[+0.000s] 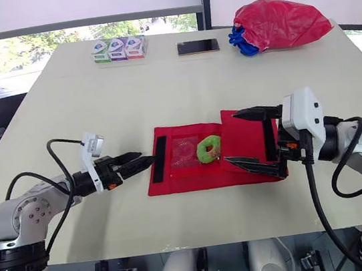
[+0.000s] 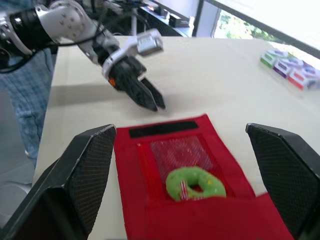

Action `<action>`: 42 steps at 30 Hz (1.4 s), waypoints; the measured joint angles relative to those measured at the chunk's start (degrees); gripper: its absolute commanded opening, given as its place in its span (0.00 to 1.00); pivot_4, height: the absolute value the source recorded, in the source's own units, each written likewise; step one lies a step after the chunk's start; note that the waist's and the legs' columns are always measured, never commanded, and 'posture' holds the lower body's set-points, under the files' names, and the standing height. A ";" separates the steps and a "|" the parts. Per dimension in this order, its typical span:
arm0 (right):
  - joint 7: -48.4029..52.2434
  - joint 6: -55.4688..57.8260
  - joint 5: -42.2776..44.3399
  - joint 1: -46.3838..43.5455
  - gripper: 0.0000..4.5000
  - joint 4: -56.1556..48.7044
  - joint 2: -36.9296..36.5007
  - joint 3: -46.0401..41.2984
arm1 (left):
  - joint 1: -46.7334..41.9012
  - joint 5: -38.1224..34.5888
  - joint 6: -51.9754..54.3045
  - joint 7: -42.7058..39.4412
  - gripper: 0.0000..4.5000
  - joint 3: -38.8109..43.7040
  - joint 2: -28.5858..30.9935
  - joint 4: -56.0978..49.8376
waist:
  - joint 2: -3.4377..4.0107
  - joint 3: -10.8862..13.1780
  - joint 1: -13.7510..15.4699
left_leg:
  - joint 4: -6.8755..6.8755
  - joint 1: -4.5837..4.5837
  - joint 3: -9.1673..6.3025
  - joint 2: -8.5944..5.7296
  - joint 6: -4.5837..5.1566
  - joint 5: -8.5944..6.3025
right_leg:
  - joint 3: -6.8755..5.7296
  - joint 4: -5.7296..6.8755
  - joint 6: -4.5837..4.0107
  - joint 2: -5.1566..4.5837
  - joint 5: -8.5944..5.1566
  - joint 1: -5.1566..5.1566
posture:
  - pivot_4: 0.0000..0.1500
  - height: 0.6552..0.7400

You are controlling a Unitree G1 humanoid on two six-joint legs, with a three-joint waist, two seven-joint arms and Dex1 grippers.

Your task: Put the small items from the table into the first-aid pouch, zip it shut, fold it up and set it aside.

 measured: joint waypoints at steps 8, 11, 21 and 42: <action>0.36 0.16 -0.10 -2.65 0.99 0.99 -0.03 2.76 | -4.98 -6.65 15.22 10.59 1.00 8.38 -7.65 3.62 | 0.07 -0.07 0.16 | 0.02 0.05 -0.03 -0.14 -0.01 0.01 | -0.02 0.03 -0.01 -0.11 0.01 0.08 | 1.00 1.00; 0.37 0.33 -0.14 -4.22 1.00 1.00 -0.02 3.59 | -7.55 -8.36 19.69 11.63 0.88 9.32 -9.98 6.53 | 0.07 -0.07 0.39 | 0.07 0.04 -0.13 -0.18 -0.02 0.01 | -0.10 0.03 -0.01 -0.13 0.01 0.11 | 1.00 1.00; 0.24 0.39 -1.36 -6.53 1.00 1.66 0.41 6.01 | -9.63 -8.85 23.78 7.88 0.01 9.40 -9.19 16.07 | 0.07 -0.08 0.20 | 0.06 0.02 -0.19 -0.19 -0.07 0.04 | -0.14 0.03 -0.04 -0.14 0.01 0.10 | 1.00 1.00; 1.24 -1.62 -20.00 -17.03 0.11 19.43 8.27 24.80 | -8.69 1.15 4.53 -24.32 0.00 -6.12 11.17 30.15 | 0.11 -0.09 -0.39 | -0.14 -0.03 -0.14 -0.02 -0.22 0.12 | -0.25 0.02 -0.54 -0.04 -0.07 -0.08 | 1.00 1.00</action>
